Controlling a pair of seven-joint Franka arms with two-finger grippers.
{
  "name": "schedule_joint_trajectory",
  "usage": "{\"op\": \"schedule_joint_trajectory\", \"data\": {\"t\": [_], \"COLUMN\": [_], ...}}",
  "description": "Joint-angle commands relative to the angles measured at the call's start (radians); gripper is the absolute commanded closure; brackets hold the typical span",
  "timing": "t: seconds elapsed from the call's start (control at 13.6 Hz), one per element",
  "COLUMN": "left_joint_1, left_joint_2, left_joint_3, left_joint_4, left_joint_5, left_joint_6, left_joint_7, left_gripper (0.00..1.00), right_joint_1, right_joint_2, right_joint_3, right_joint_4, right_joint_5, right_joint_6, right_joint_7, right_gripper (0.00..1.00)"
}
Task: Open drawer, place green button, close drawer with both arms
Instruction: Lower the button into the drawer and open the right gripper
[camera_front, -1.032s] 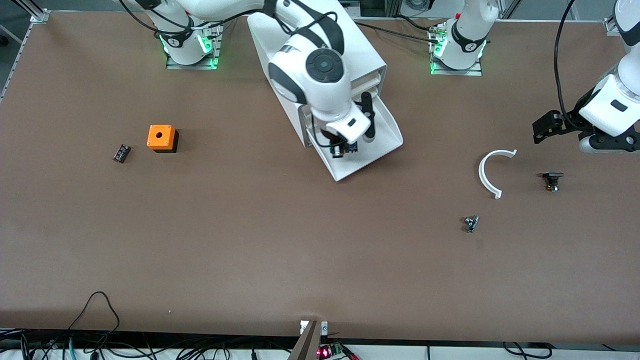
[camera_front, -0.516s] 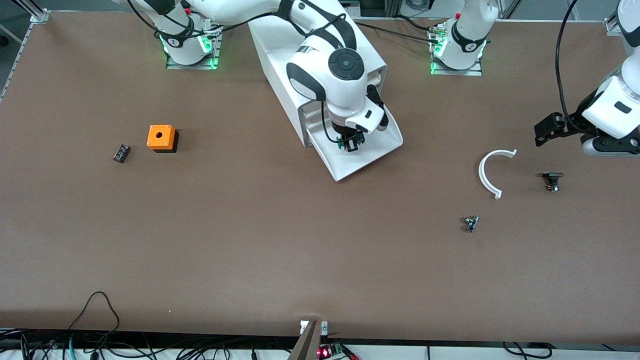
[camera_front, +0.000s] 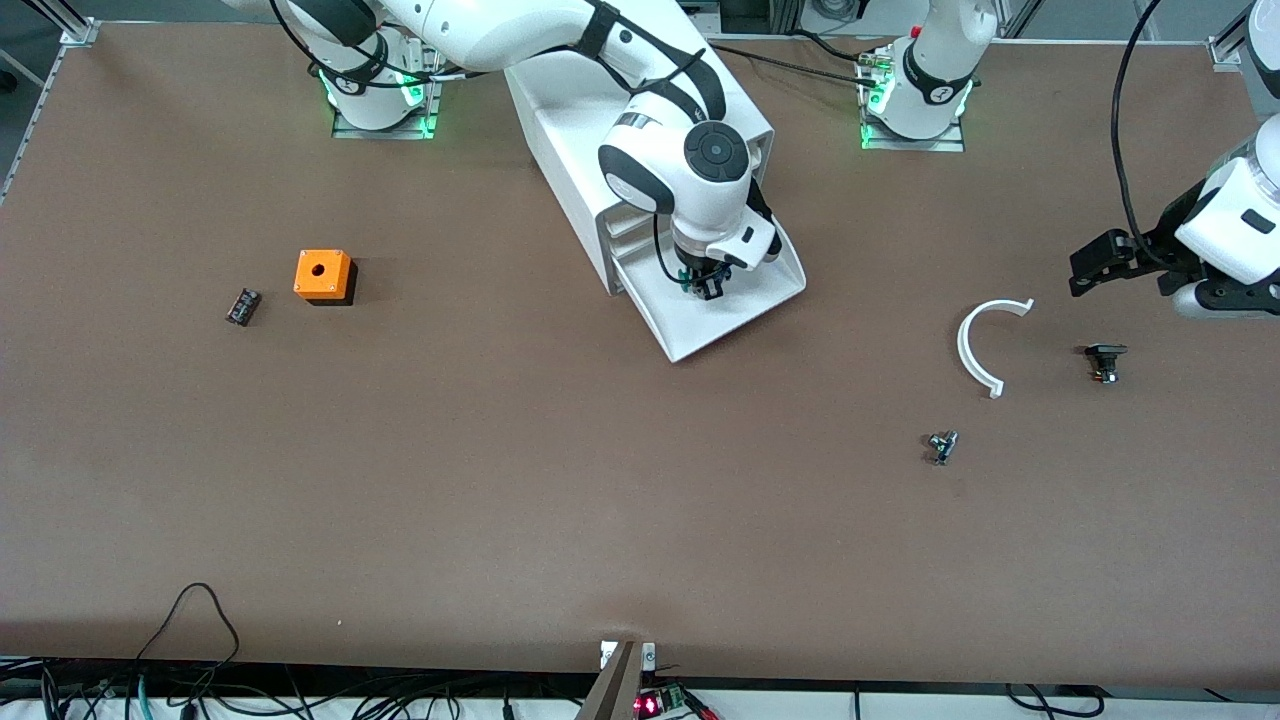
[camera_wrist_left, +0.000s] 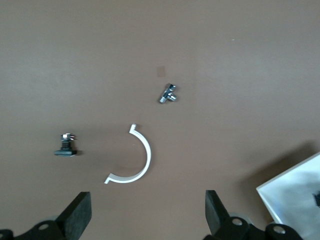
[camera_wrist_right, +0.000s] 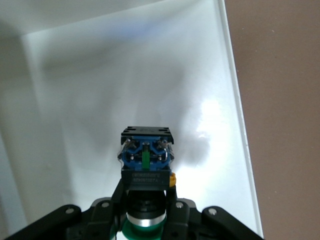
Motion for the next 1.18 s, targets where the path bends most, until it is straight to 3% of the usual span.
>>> {"op": "schedule_joint_trajectory", "data": {"t": [0.0, 0.15, 0.22, 0.29, 0.44, 0.74, 0.96, 1.11], "left_joint_1": [0.005, 0.004, 0.007, 0.018, 0.021, 0.022, 0.019, 0.019], "left_joint_2": [0.041, 0.052, 0.052, 0.052, 0.052, 0.052, 0.058, 0.062], "left_joint_3": [-0.002, -0.002, 0.0, 0.0, 0.0, -0.001, -0.005, -0.005], "left_joint_4": [0.038, 0.038, 0.038, 0.036, 0.038, 0.038, 0.038, 0.039], "left_joint_5": [-0.037, -0.037, -0.037, -0.037, -0.037, -0.036, -0.03, -0.03], "left_joint_6": [-0.017, -0.014, -0.014, -0.018, -0.015, -0.015, -0.015, -0.014], "left_joint_7": [-0.002, -0.002, 0.0, 0.0, 0.0, 0.0, -0.002, -0.002], "left_gripper": [0.0, 0.0, 0.0, 0.0, 0.0, 0.0, 0.0, 0.0], "right_joint_1": [0.003, 0.009, 0.014, 0.014, 0.012, -0.028, -0.086, -0.1], "right_joint_2": [0.001, 0.007, 0.007, 0.005, -0.005, -0.129, -0.185, -0.219], "right_joint_3": [-0.002, -0.002, -0.002, -0.002, -0.001, -0.01, -0.057, -0.131], "right_joint_4": [-0.023, -0.025, -0.024, -0.022, -0.01, -0.011, -0.014, -0.019], "right_joint_5": [-0.014, -0.014, -0.014, -0.014, -0.012, 0.003, 0.093, 0.115], "right_joint_6": [0.067, 0.072, 0.072, 0.073, 0.066, 0.053, 0.052, 0.052], "right_joint_7": [0.031, 0.097, 0.105, 0.105, 0.143, 0.182, 0.382, 0.473], "right_gripper": [0.59, 0.45, 0.1, 0.0, 0.0, 0.0, 0.0, 0.0]}}
